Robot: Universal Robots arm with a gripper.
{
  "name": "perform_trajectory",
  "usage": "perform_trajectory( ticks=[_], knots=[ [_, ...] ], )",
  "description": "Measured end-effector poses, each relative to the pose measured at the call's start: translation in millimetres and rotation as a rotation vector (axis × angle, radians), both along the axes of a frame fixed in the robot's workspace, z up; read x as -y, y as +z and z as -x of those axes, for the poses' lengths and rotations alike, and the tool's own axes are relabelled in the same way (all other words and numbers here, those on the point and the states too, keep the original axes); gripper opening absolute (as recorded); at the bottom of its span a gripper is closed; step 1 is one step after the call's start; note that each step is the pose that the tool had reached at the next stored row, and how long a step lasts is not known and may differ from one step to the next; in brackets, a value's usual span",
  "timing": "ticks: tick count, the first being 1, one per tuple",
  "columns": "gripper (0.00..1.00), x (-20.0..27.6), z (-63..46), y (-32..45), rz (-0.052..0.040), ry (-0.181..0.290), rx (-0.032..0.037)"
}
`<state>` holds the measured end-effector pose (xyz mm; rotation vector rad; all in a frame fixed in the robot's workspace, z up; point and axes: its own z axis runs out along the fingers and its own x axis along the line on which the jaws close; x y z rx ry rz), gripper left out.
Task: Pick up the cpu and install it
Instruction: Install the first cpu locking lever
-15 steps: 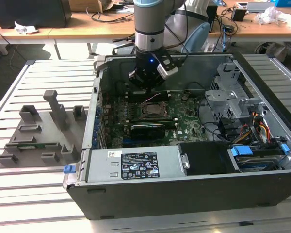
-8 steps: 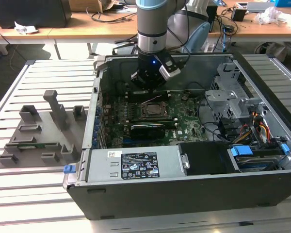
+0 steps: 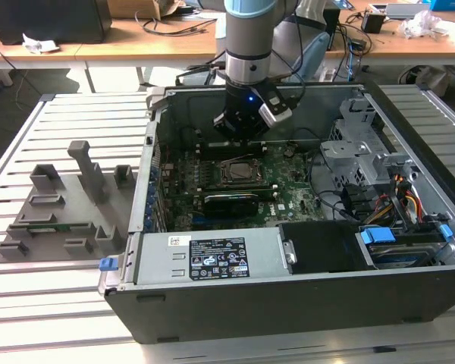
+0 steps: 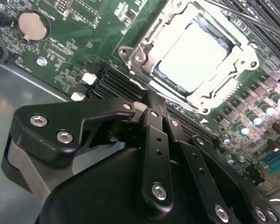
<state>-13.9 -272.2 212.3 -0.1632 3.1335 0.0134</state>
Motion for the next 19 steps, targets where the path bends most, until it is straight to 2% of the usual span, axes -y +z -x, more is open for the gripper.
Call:
perform_trajectory(
  ticks=[9,13,19],
  knots=[
    [0.11,0.0,-10.9,-5.6,0.0,0.0,-0.001],
    [0.11,0.4,-11.9,-8.0,0.0002,0.0,-0.0013],
    [0.11,6.4,-11.9,-8.3,-0.0001,-0.001,-0.001]
  ],
)
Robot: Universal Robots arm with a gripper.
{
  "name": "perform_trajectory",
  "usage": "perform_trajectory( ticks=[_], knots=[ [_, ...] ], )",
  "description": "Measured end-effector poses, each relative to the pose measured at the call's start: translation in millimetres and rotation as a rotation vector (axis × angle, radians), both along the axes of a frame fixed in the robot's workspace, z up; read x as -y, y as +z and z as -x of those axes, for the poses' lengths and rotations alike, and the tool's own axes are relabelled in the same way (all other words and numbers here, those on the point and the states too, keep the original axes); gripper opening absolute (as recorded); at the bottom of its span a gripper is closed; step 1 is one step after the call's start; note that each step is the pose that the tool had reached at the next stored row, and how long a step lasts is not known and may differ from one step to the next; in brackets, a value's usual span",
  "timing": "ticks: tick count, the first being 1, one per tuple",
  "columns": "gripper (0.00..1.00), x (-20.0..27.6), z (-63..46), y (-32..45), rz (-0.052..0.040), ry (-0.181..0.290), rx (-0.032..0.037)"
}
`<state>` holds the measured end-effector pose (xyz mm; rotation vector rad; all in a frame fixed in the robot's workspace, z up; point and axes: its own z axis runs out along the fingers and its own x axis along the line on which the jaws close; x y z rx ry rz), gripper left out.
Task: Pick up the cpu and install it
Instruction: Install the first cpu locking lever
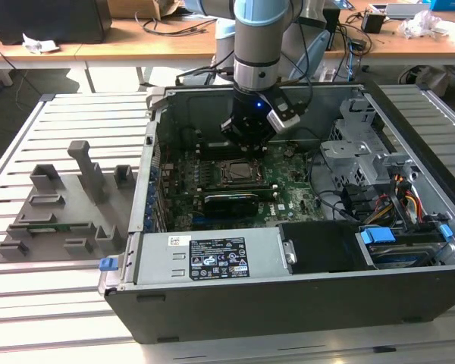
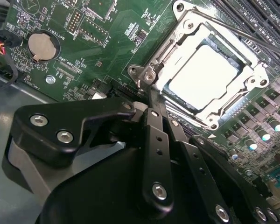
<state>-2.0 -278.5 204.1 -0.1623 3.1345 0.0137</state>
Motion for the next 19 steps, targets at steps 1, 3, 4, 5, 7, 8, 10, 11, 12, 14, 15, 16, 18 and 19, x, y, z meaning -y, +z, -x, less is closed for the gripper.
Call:
perform_trajectory(
  ticks=[1,3,4,5,7,8,10,11,12,14,15,16,18,19],
  knots=[
    [0.11,0.0,0.0,0.0,0.0001,0.0,0.0],
    [0.11,0.1,-0.1,0.2,0.0001,0.0,0.0011],
    [0.11,0.1,0.0,0.7,0.0003,0.0,0.0017],
    [0.11,0.1,0.1,1.6,0.0001,0.0,0.0023],
    [0.11,0.0,0.3,3.4,-0.0001,0.0,0.0037],
    [0.11,0.0,0.3,3.2,-0.0001,0.0,0.0037],
    [0.11,0.3,0.4,0.2,0.0019,0.0,0.0034],
    [0.11,0.7,0.4,-1.1,0.0049,0.0,0.0029],
    [0.11,0.6,0.3,-2.6,0.005,0.0,0.0037],
    [0.11,0.8,0.3,-4.2,0.0083,0.0,0.0034],
    [0.11,0.9,0.3,-4.2,0.0084,0.0,0.0036],
    [0.11,0.9,0.3,-4.3,0.0084,0.0,0.0035],
    [0.11,0.9,0.3,-3.8,0.0081,0.0,0.0039],
    [0.11,0.8,0.2,-2.6,0.0079,0.0,0.0048]
  ],
)
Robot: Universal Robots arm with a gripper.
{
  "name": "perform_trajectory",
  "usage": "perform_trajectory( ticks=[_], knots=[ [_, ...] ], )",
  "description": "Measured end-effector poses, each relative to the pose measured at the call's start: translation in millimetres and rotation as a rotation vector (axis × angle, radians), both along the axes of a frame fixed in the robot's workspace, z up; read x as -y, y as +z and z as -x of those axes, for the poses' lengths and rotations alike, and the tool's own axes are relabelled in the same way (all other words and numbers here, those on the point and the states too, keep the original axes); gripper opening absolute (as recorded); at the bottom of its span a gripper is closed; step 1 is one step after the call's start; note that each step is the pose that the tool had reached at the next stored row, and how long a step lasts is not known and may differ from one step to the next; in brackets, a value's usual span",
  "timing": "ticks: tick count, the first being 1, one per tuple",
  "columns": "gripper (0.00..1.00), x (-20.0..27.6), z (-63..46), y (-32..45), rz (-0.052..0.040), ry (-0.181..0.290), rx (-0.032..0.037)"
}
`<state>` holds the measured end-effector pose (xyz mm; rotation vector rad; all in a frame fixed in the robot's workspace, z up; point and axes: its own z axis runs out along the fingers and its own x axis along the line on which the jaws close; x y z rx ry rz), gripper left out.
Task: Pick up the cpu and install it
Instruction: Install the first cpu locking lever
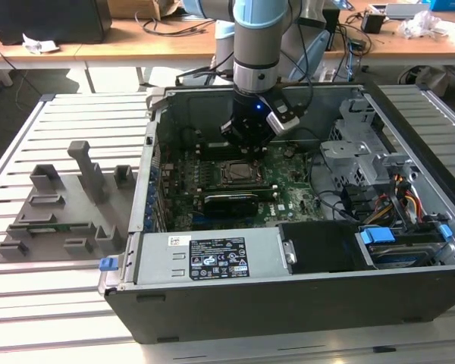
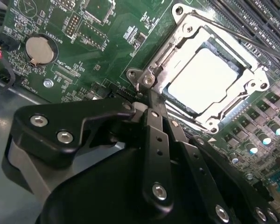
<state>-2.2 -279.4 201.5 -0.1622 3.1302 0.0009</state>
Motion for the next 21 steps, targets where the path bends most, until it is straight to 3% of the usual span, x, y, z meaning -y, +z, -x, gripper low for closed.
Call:
perform_trajectory(
  ticks=[3,6,9,13,21],
  knots=[
    [0.11,0.1,0.1,6.8,0.0002,0.0,0.0009],
    [0.11,1.5,0.0,6.0,0.0019,0.0,0.0011],
    [0.11,3.2,0.1,3.8,0.013,0.0,0.001],
    [0.11,4.2,0.1,2.7,0.0194,0.0,0.0007],
    [0.11,4.1,1.4,4.6,0.0147,0.0,0.004]
  ],
)
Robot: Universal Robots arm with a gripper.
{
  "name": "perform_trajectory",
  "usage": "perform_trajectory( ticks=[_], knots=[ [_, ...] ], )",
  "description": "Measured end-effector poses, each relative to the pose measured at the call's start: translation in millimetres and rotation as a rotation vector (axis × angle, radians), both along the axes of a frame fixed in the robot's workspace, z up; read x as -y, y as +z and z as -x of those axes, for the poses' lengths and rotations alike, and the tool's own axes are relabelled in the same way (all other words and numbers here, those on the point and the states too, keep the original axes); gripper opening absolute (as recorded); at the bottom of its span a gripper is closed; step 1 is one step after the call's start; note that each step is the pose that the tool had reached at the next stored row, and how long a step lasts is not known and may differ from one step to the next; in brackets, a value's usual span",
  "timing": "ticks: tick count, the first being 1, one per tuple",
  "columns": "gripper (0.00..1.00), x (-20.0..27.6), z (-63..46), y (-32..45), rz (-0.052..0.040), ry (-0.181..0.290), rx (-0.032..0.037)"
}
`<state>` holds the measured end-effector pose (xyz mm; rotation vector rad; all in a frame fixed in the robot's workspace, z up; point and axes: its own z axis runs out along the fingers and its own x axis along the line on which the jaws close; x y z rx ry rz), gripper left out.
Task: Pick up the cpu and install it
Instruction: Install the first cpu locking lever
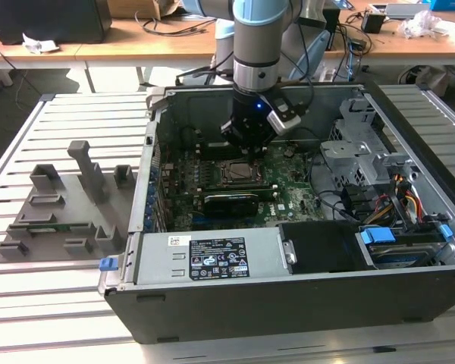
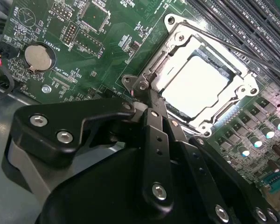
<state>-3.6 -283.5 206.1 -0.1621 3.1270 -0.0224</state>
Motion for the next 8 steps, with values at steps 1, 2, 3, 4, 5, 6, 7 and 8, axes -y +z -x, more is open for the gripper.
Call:
perform_trajectory(
  ticks=[1,2,3,4,5,6,7,8],
  knots=[
    [0.11,0.0,0.9,1.0,-0.0003,0.0,0.0023],
    [0.11,0.0,2.5,1.7,-0.0008,0.0,0.0045],
    [0.11,0.0,4.8,2.2,-0.001,0.0,0.0075],
    [0.11,0.0,8.4,2.5,-0.0015,0.0,0.0119],
    [0.11,0.0,11.1,2.6,-0.002,0.0,0.0146],
    [0.11,0.0,16.1,2.7,-0.003,0.0,0.019],
    [0.11,0.0,19.7,2.7,-0.0042,0.0,0.0217],
    [0.11,0.0,23.5,2.7,-0.0056,0.0,0.0241]
  ],
)
